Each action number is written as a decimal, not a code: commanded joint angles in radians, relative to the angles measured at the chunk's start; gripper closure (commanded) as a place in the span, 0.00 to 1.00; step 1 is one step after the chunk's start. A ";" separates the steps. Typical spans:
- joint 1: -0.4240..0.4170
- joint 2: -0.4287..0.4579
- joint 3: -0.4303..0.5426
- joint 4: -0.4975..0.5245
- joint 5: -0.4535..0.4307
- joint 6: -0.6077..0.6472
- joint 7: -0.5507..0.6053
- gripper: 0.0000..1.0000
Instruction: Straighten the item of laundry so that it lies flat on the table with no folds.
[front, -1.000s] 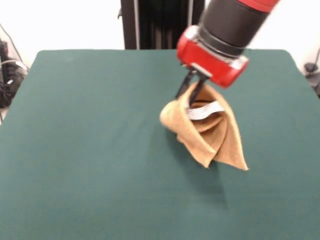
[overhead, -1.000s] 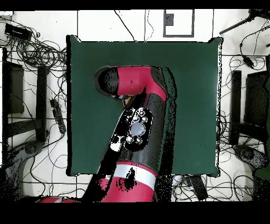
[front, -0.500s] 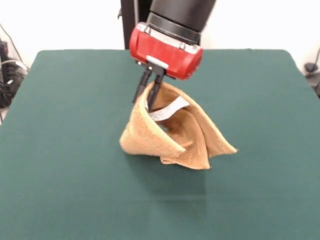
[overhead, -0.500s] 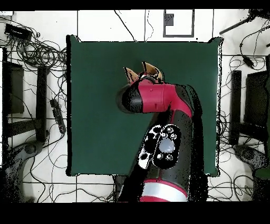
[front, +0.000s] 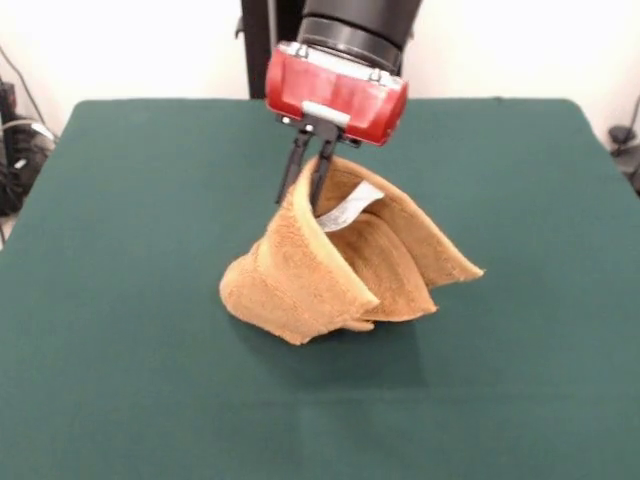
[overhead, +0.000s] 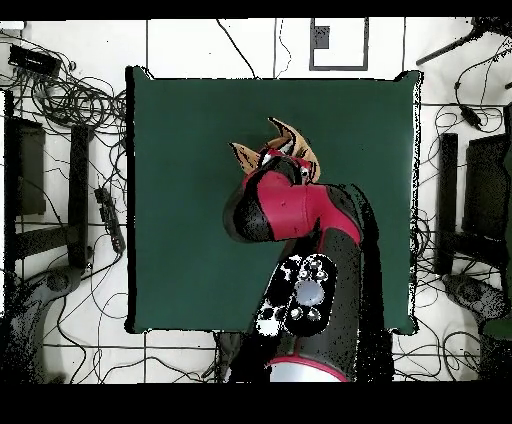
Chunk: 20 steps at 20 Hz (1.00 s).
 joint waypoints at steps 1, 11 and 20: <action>0.099 0.100 0.015 0.158 0.031 -0.230 0.193 1.00; 0.053 0.143 0.020 0.244 0.074 -0.565 0.195 1.00; -0.063 0.102 0.112 0.307 -0.072 -0.704 0.193 1.00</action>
